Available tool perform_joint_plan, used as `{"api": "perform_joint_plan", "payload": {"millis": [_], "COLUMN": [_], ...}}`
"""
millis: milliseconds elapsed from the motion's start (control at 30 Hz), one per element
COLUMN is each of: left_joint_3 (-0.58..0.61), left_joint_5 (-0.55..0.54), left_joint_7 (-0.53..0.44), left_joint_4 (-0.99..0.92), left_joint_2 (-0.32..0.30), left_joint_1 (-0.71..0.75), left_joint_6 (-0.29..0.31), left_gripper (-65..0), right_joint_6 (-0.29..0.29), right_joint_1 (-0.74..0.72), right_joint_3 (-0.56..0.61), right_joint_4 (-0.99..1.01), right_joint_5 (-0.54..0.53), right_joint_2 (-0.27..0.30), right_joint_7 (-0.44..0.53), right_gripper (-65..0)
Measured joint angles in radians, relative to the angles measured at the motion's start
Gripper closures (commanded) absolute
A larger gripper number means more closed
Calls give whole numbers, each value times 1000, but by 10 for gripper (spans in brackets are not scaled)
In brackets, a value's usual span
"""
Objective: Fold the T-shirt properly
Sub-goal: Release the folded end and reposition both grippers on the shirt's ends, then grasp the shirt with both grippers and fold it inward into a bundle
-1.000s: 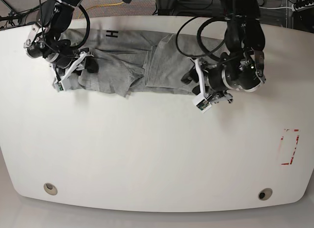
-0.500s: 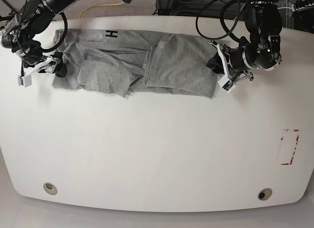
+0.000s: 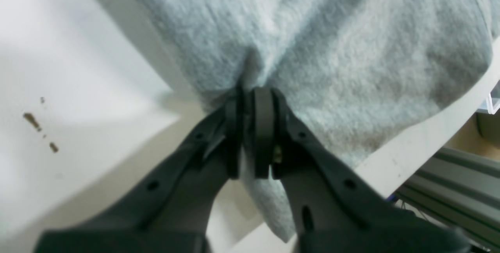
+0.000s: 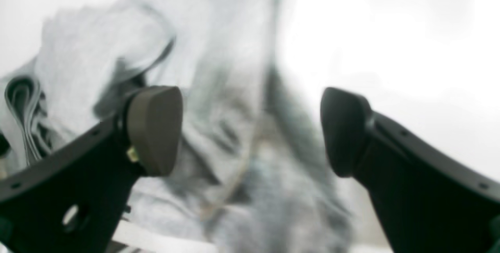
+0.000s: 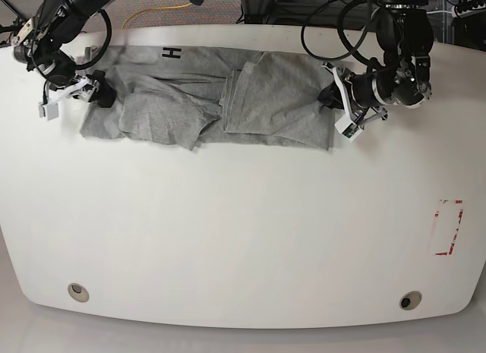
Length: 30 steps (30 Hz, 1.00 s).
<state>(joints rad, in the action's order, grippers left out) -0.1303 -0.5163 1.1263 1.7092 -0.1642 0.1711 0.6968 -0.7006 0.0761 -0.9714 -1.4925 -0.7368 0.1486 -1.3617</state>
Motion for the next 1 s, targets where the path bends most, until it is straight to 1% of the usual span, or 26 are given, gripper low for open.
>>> {"api": "perform_joint_plan", "payload": {"millis": [33, 100, 167, 233, 267, 300, 333, 367, 400, 433, 533, 700, 733, 900, 1000], "left_joint_3": [0, 0, 0, 0, 0, 0, 0, 0, 0, 0, 0, -5, -4, 0, -2], "left_joint_5": [0, 0, 0, 0, 0, 0, 0, 0, -2, -9, -19, -23, -29, -47, -8], "left_joint_7": [0, 0, 0, -2, -2, -2, -2, -2, -3, -5, -18, -28, -33, -41, -58], "left_joint_4": [0, 0, -2, -2, -2, -3, -3, -3, -12, -24, -42, -68, -80, -150, -175], "left_joint_2": [0, 0, 0, 0, 0, -1, 0, 1, 2, 3, 6, 43, 54, 87, 114], "left_joint_1": [0, -2, -2, -1, 0, 1, 1, 1, -2, -5, -6, -12, -20, -66, -72], "left_joint_6": [0, 0, 0, 0, 0, -5, -24, -49, -58, -70, -72, -76, -76, -75, -70], "left_gripper": [-33, -35, -35, -35, -35, -35, -36, -36, -36, -36, -36, -36, -36, -36, -36], "right_joint_6": [0, 0, 0, -3, -3, -2, -3, 4, 4, 4, 4, 4, 5, 5, 4], "right_joint_1": [-1, -4, 0, 3, 5, 8, 11, 11, 10, 10, 8, 9, 10, 7, 5], "right_joint_3": [15, 37, 50, 50, 51, 65, 73, 87, 98, 111, 137, 137, 137, 144, 147], "right_joint_4": [-12, -40, -65, -71, -71, -70, -70, -68, -65, -64, -64, -71, -88, -208, -261], "right_joint_5": [3, 5, 2, 1, 1, 14, 17, 40, 43, 45, 45, 47, 61, 50, 41], "right_joint_2": [-9, -51, -88, -106, -106, -101, -99, -94, -90, -88, -72, -40, -34, -32, -32], "right_joint_7": [-5, -3, -2, -4, -4, -2, -1, 3, 4, 5, 6, 5, 0, -3, -6], "right_gripper": [-531, -523, -463, -366, -274, -217, -149, -63, 0, 0, 0, 0, 0, 0, 0]}}
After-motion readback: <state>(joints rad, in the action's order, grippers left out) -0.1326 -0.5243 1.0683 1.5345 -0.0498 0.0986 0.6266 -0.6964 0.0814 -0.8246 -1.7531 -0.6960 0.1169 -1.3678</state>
